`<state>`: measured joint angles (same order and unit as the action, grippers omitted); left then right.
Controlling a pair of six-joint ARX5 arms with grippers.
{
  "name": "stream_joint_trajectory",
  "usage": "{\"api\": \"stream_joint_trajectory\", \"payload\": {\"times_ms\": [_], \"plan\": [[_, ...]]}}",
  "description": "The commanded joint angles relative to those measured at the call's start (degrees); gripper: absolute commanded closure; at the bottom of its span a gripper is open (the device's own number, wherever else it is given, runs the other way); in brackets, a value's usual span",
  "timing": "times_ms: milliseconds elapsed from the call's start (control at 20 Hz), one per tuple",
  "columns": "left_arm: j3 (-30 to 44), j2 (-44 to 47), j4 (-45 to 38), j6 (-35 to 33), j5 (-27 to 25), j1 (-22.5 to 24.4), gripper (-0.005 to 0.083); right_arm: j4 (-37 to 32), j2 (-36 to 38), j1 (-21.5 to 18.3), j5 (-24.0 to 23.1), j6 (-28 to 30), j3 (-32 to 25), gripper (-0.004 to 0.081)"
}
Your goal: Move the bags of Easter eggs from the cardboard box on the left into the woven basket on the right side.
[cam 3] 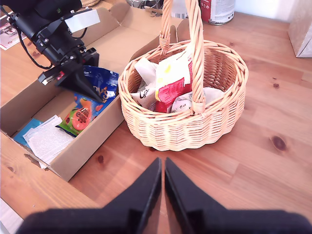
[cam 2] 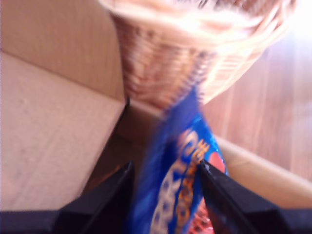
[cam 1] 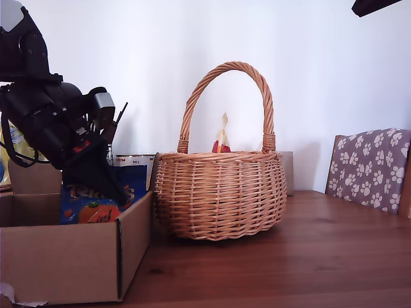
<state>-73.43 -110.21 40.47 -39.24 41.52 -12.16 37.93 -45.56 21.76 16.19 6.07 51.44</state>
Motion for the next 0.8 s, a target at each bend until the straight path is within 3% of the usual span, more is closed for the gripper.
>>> {"api": "stream_joint_trajectory", "payload": {"times_ms": [0,100,400,750], "plan": [[-0.2,-1.4,0.6,-0.2,0.0,0.7,0.0758,-0.4,0.1,0.0,0.3,0.0,0.1,0.0783],[-0.9,-1.1,3.2,-0.2,0.1,1.3,0.0799,-0.4,0.1,0.0,0.3,0.0,0.1,0.0783],[-2.9,5.3,10.1,-0.3,3.1,2.7,0.0798,-0.3,0.1,0.0,0.3,0.0,0.1,0.0783],[-3.5,16.0,11.0,2.8,8.2,2.7,0.0798,-0.4,0.1,0.0,0.3,0.0,0.1,0.0783]]}}
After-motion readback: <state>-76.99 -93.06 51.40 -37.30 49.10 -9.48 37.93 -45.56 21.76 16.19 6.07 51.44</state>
